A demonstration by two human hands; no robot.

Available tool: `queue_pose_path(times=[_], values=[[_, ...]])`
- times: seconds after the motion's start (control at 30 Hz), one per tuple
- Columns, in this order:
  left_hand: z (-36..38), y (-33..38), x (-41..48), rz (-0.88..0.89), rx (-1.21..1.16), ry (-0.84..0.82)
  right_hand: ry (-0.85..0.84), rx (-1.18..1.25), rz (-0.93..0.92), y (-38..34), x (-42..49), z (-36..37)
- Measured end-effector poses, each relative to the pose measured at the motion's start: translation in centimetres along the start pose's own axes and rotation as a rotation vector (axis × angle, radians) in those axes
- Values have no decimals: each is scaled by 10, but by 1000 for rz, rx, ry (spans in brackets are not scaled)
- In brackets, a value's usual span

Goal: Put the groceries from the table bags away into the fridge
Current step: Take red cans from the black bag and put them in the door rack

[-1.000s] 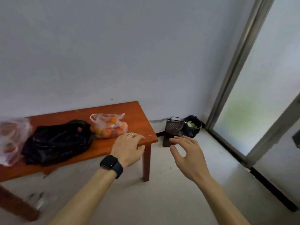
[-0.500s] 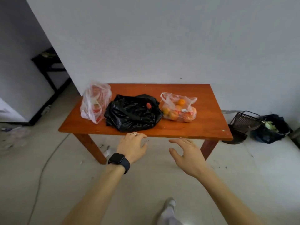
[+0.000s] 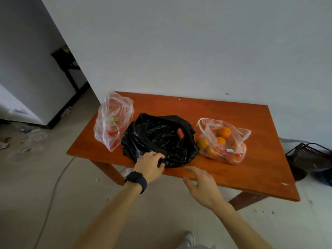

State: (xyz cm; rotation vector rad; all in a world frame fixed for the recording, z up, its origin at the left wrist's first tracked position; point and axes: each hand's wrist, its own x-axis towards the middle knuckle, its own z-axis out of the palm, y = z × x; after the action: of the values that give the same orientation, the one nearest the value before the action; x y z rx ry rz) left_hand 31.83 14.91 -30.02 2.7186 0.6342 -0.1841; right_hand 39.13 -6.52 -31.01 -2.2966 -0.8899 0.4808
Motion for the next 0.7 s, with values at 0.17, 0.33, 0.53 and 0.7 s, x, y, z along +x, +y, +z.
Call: queue_pose_path(times=[0.17,0.33,0.53,0.7], values=[[3,-5,56,13,9,-6,-41,28,15,7,57,-2],[0,-11,111,52,20,-29,-45,42,23,4,119,-3],[1,-30,190,183,138,-107,-125,32,139,7,204,12],[5,-40,262,464,396,-224,-202,-16,329,19,259,29]])
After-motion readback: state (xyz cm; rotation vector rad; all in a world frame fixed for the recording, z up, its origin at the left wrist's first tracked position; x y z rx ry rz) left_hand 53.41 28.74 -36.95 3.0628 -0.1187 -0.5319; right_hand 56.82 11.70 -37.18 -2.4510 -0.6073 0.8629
